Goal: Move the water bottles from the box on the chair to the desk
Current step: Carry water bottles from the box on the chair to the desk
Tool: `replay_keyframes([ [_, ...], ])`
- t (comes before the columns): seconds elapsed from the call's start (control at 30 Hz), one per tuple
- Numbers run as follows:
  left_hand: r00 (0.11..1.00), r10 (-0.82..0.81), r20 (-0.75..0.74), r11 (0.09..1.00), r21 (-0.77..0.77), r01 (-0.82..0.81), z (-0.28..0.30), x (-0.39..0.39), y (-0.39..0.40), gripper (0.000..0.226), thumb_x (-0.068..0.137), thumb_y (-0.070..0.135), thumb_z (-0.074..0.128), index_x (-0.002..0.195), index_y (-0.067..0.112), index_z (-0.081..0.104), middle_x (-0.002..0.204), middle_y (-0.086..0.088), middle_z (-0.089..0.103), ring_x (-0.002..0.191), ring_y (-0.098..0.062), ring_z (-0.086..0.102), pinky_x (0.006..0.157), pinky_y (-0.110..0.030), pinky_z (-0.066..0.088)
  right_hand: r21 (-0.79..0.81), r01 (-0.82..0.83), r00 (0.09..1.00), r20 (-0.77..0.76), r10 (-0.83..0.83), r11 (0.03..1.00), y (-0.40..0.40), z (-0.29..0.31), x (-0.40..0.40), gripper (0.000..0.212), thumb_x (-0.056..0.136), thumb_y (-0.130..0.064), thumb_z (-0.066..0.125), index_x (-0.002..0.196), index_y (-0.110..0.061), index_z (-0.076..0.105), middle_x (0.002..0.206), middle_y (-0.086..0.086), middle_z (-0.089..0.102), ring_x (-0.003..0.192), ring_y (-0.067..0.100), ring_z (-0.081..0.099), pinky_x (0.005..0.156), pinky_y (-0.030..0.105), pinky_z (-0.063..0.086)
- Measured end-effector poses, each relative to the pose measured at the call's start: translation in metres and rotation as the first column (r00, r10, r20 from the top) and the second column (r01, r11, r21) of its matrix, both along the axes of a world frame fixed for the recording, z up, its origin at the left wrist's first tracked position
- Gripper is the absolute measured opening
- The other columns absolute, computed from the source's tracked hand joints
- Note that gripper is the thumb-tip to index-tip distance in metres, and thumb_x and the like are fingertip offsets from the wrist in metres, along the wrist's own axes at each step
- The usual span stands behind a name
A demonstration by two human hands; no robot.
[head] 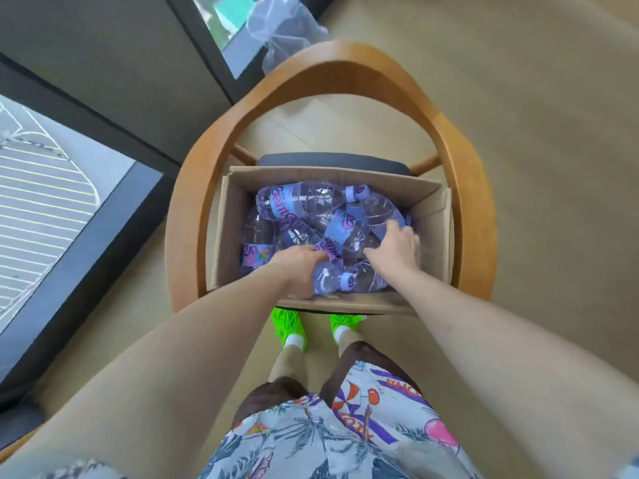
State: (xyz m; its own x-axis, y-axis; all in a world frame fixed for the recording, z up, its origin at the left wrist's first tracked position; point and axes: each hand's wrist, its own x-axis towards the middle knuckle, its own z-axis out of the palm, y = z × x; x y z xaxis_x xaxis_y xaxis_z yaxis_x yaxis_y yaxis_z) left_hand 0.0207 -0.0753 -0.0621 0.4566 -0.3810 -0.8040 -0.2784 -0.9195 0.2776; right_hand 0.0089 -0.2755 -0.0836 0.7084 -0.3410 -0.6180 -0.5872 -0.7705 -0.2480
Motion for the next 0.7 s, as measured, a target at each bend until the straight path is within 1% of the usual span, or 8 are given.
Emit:
replay_keyframes([
  [0.1,0.993,-0.104,-0.060,0.994,0.036,0.106,-0.005,0.014,-0.004,0.082,0.073,0.011,0.072,0.150,0.025,0.047,0.142,-0.006,0.050,0.128,-0.032,0.053,0.095,-0.034,0.049,-0.022,0.072,0.997,0.027,-0.072,0.997,0.006,-0.011,0.008,0.065,0.082,-0.028,0.078,0.134,-0.007,0.046,0.139,0.021,0.047,0.130,0.041,0.043,0.107,0.046,0.039],
  [0.23,0.968,-0.206,-0.144,0.971,0.090,0.220,-0.008,0.032,-0.013,0.093,0.062,0.015,0.083,0.147,0.028,0.047,0.133,-0.005,0.047,0.119,-0.031,0.053,0.083,-0.035,0.051,-0.077,0.097,0.992,0.094,-0.090,0.992,0.009,-0.022,0.016,0.080,0.078,-0.024,0.082,0.143,-0.009,0.037,0.144,0.017,0.043,0.133,0.038,0.041,0.107,0.046,0.037],
  [0.33,0.951,-0.259,-0.170,0.954,0.108,0.280,-0.012,0.038,-0.019,0.097,0.059,0.018,0.086,0.146,0.030,0.046,0.119,-0.001,0.039,0.104,-0.026,0.043,0.060,-0.029,0.036,-0.062,0.099,0.990,0.112,-0.092,0.993,0.010,-0.030,0.021,0.088,0.074,-0.017,0.078,0.150,-0.015,0.032,0.148,0.011,0.040,0.134,0.036,0.039,0.107,0.046,0.036],
  [0.37,0.948,-0.263,-0.178,0.952,0.111,0.285,-0.014,0.039,-0.021,0.098,0.058,0.018,0.087,0.146,0.032,0.045,0.116,0.000,0.035,0.102,-0.025,0.040,0.058,-0.029,0.032,-0.051,0.112,0.987,0.121,-0.105,0.992,0.010,-0.032,0.021,0.089,0.073,-0.015,0.076,0.150,-0.015,0.032,0.149,0.010,0.039,0.135,0.036,0.039,0.107,0.046,0.036],
  [0.47,0.943,-0.254,-0.214,0.950,0.126,0.284,-0.020,0.040,-0.023,0.101,0.057,0.019,0.088,0.146,0.037,0.044,0.116,0.001,0.030,0.104,-0.026,0.036,0.069,-0.032,0.040,-0.003,0.163,0.975,0.156,-0.160,0.987,0.008,-0.037,0.021,0.086,0.071,-0.010,0.075,0.145,-0.013,0.033,0.150,0.009,0.043,0.139,0.033,0.038,0.110,0.048,0.036],
  [0.57,0.943,-0.232,-0.239,0.954,0.134,0.268,-0.024,0.043,-0.022,0.103,0.059,0.019,0.089,0.148,0.042,0.044,0.123,-0.001,0.034,0.110,-0.026,0.036,0.079,-0.033,0.043,0.027,0.202,0.964,0.171,-0.203,0.979,0.001,-0.044,0.030,0.074,0.072,-0.009,0.073,0.137,-0.015,0.039,0.141,0.008,0.052,0.134,0.033,0.043,0.107,0.049,0.039],
  [0.63,0.946,-0.206,-0.249,0.960,0.134,0.244,-0.025,0.044,-0.022,0.104,0.060,0.019,0.088,0.150,0.044,0.043,0.140,-0.006,0.035,0.122,-0.030,0.038,0.083,-0.034,0.041,-0.018,0.167,0.977,0.137,-0.163,0.986,-0.002,-0.049,0.038,0.072,0.074,-0.013,0.075,0.137,-0.020,0.042,0.140,0.007,0.051,0.131,0.035,0.043,0.104,0.049,0.040],
  [0.7,0.951,-0.186,-0.247,0.966,0.132,0.224,-0.025,0.043,-0.021,0.103,0.060,0.019,0.088,0.150,0.043,0.044,0.146,-0.008,0.034,0.130,-0.033,0.036,0.084,-0.033,0.039,-0.065,0.093,0.991,0.099,-0.086,0.994,-0.005,-0.052,0.043,0.071,0.075,-0.015,0.078,0.138,-0.024,0.046,0.139,0.008,0.048,0.129,0.037,0.042,0.102,0.049,0.038],
])
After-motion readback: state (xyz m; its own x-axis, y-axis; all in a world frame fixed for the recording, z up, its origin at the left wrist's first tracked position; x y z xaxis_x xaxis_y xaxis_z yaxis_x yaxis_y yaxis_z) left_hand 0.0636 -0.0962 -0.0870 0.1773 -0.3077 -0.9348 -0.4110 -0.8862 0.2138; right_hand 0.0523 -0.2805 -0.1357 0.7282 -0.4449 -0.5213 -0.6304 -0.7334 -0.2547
